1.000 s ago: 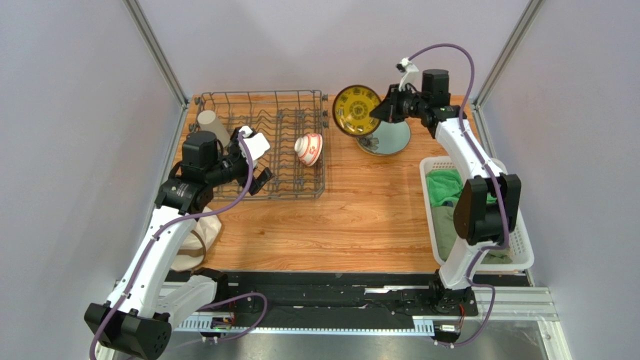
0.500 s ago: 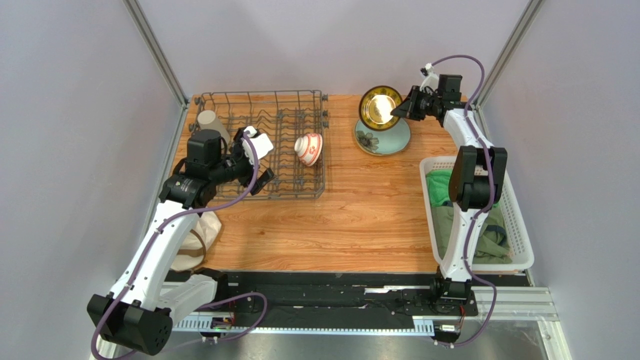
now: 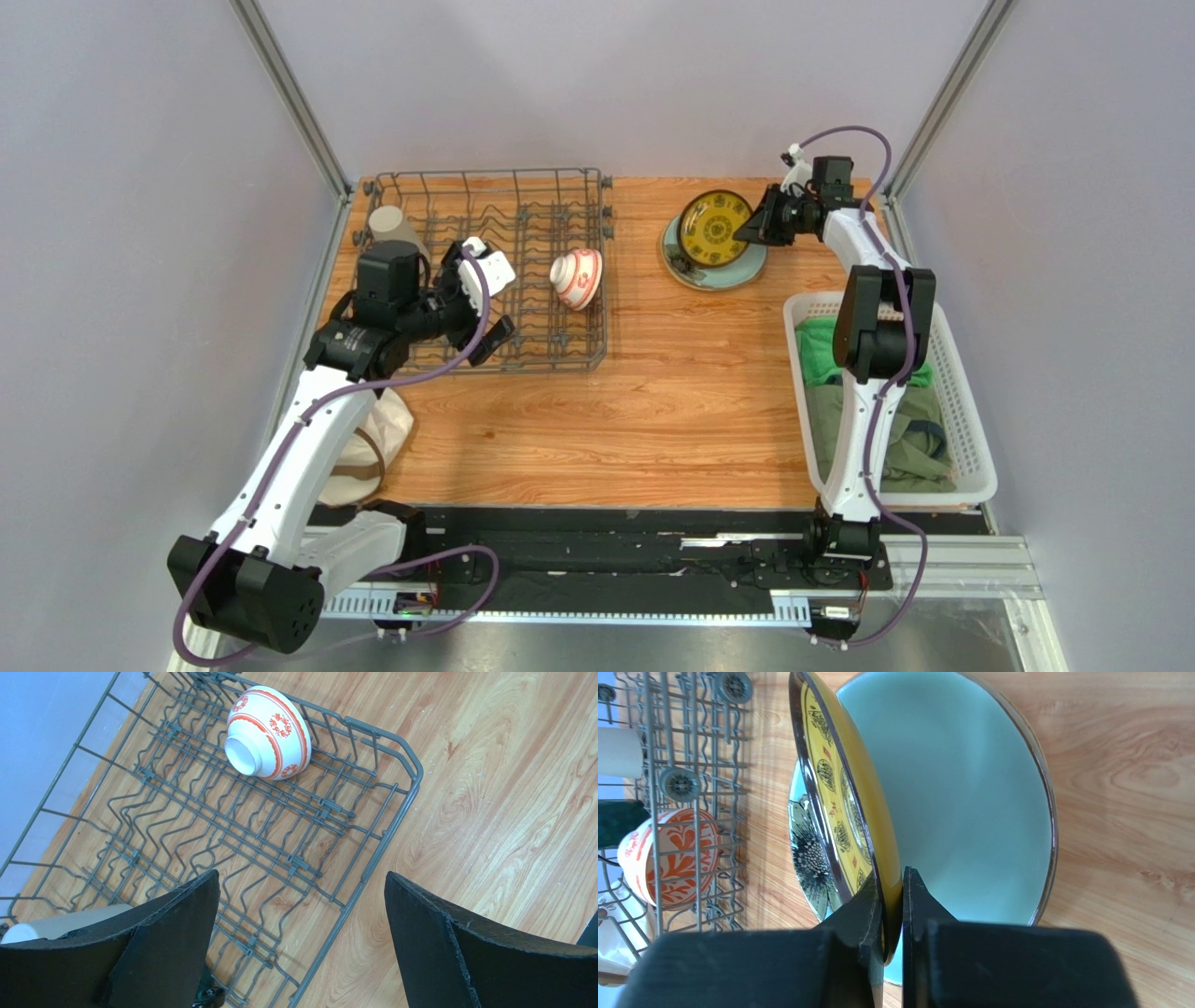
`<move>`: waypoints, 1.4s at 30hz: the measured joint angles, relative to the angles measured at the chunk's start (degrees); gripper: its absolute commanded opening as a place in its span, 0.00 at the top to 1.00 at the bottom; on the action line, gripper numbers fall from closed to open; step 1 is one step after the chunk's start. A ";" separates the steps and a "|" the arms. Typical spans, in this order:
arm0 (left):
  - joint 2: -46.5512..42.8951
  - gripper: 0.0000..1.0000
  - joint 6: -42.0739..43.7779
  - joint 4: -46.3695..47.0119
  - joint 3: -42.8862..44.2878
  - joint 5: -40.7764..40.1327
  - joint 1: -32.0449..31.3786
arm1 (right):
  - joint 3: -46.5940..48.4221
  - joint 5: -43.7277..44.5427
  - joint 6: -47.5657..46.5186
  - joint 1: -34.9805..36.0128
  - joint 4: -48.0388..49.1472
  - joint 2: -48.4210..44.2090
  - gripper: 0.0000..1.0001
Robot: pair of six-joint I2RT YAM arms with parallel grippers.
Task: Unload the mixed dishes from the dish rack
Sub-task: Place the plate at the center of the board.
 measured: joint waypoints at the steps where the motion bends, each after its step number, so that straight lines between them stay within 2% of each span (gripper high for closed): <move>1: 0.04 0.05 0.02 -0.02 0.00 0.02 0.00 | 0.00 0.17 -0.22 0.00 -0.44 0.17 0.90; 9: 0.04 0.05 0.22 -0.26 -1.03 0.04 0.00 | 0.00 0.61 -1.16 -0.11 -1.22 0.70 0.74; 13: -0.02 0.05 0.26 -0.24 -1.07 0.07 0.00 | 0.00 0.83 -1.84 -0.11 -1.92 0.70 0.63; 14: -0.09 0.05 0.26 -0.24 -1.07 0.04 0.00 | 0.00 0.96 -2.01 -0.11 -2.19 0.70 0.57; 19: -0.46 0.05 0.42 -0.26 -1.40 0.07 0.00 | 0.00 1.20 -2.73 -0.11 -3.43 0.70 0.46; 42: -0.72 0.04 1.38 -0.37 -1.66 -0.15 0.00 | -3.98 2.56 -5.95 -0.11 -4.76 -1.51 0.44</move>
